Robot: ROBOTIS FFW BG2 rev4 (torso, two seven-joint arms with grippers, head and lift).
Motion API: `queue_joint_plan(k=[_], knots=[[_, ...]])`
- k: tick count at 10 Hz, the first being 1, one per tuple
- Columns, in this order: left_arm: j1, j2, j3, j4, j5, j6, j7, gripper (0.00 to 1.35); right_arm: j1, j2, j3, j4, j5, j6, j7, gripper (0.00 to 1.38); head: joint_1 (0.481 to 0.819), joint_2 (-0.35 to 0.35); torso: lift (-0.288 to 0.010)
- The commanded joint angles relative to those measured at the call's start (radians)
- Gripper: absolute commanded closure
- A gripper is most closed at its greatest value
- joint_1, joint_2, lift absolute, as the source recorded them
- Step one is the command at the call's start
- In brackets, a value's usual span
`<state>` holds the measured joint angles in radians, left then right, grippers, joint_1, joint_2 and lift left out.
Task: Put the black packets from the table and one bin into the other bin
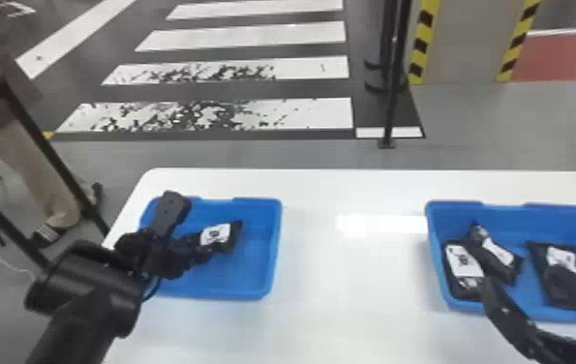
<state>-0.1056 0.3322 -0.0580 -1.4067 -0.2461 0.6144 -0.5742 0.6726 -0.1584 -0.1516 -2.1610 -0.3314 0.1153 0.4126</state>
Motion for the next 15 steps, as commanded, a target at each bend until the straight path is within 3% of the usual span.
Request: queue_joint_plan(k=[1, 2, 5, 6, 8, 10, 12, 15], knots=[[0.044, -0.008, 0.034, -0.089, 0.015, -0.011, -0.007, 1.21, 0.002, -0.003, -0.002, 0.000, -0.002, 0.000, 0.002, 0.10, 0.695, 0.130, -0.110], [0.108, -0.021, 0.084, -0.207, 0.057, -0.006, -0.007, 1.21, 0.002, -0.003, -0.002, 0.000, -0.002, 0.000, 0.002, 0.10, 0.695, 0.123, -0.110], [0.302, -0.093, 0.265, -0.565, 0.164, 0.056, -0.007, 1.21, 0.002, -0.004, -0.002, 0.005, -0.004, 0.000, 0.002, 0.10, 0.695, 0.110, -0.110], [0.368, -0.127, 0.323, -0.644, 0.218, 0.043, 0.002, 1.21, 0.000, -0.004, -0.002, 0.005, -0.004, 0.007, 0.002, 0.10, 0.695, 0.115, -0.110], [0.479, -0.188, 0.371, -0.668, 0.438, -0.050, 0.019, 1.21, -0.020, -0.004, -0.002, -0.005, -0.004, 0.042, 0.011, 0.10, 0.695, 0.127, -0.110], [0.550, -0.223, 0.305, -0.668, 0.571, -0.148, 0.020, 1.21, -0.128, -0.012, 0.022, 0.002, -0.026, 0.157, 0.068, 0.10, 0.695, 0.097, -0.110], [0.550, -0.228, 0.214, -0.666, 0.595, -0.170, 0.028, 1.21, -0.248, -0.047, 0.142, 0.007, -0.085, 0.236, 0.072, 0.10, 0.695, 0.068, -0.110], [0.537, -0.220, 0.138, -0.636, 0.621, -0.180, 0.033, 1.21, -0.371, -0.066, 0.259, 0.054, -0.167, 0.295, 0.071, 0.10, 0.695, 0.084, -0.110]])
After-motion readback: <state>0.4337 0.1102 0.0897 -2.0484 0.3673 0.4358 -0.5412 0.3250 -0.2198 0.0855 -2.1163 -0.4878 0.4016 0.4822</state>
